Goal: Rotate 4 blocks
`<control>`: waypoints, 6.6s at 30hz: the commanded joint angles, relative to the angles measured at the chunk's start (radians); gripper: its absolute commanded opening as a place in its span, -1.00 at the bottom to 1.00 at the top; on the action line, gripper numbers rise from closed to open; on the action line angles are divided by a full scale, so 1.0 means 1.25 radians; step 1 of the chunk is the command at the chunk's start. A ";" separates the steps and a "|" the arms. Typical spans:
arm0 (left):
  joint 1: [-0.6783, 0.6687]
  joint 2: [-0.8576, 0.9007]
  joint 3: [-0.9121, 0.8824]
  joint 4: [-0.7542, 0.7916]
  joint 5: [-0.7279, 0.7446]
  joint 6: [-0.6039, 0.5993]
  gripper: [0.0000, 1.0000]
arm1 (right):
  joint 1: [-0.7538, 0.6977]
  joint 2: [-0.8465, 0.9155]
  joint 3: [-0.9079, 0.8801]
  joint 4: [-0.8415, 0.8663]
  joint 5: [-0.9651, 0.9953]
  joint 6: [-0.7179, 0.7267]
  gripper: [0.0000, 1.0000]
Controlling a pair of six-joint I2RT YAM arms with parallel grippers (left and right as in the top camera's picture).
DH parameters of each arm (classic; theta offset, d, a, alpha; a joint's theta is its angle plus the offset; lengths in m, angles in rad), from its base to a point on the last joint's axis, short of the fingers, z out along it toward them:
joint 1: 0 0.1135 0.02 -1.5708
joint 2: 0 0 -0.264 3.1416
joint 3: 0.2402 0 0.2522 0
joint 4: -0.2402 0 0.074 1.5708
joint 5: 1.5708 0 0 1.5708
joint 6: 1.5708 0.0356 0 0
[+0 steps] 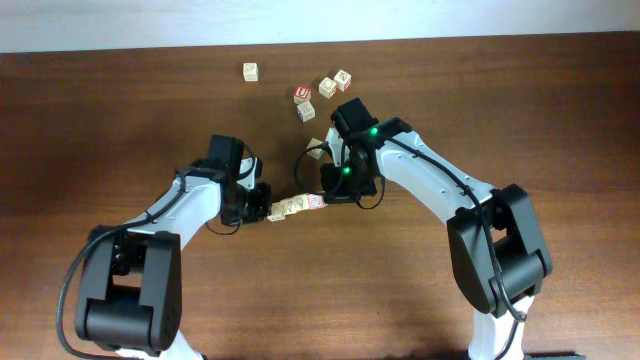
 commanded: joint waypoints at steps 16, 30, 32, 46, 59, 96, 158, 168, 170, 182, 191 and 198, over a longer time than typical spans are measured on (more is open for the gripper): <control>-0.062 0.004 -0.001 0.074 -0.051 -0.001 -1.00 | 0.030 0.089 0.021 0.059 0.025 0.020 -0.91; -0.051 0.004 0.080 -0.075 -0.072 0.017 -1.00 | 0.011 0.090 0.021 0.061 0.045 0.000 -0.90; -0.050 0.004 0.107 -0.118 -0.087 0.023 -1.00 | -0.002 0.090 0.022 0.061 0.042 -0.018 -0.91; -0.050 0.004 0.110 -0.136 -0.149 -0.002 -1.00 | -0.052 0.090 0.022 0.067 0.007 -0.059 -0.91; -0.050 0.048 0.110 -0.127 -0.095 -0.011 -1.00 | -0.069 0.090 0.021 0.049 -0.088 -0.103 -0.91; -0.050 0.047 0.170 -0.185 -0.116 -0.011 -1.00 | -0.069 0.090 0.021 0.048 -0.105 -0.100 -0.91; -0.052 0.048 0.167 -0.182 -0.116 -0.047 -1.00 | -0.037 0.098 -0.011 0.096 -0.018 0.006 -0.91; -0.052 0.048 0.167 -0.182 -0.116 -0.047 -1.00 | -0.027 0.098 -0.011 0.095 -0.047 0.007 -0.91; -0.052 0.048 0.167 -0.182 -0.116 -0.047 -1.00 | -0.027 0.098 -0.012 0.095 -0.035 0.013 -0.92; -0.052 0.048 0.167 -0.182 -0.116 -0.047 -1.00 | -0.026 0.098 -0.021 0.107 -0.082 -0.001 -0.91; -0.052 0.048 0.167 -0.182 -0.116 -0.047 -1.00 | -0.026 0.078 -0.021 0.114 -0.144 -0.026 -0.91; -0.052 0.048 0.167 -0.182 -0.116 -0.047 -1.00 | 0.002 0.044 -0.020 0.114 -0.144 -0.034 -0.91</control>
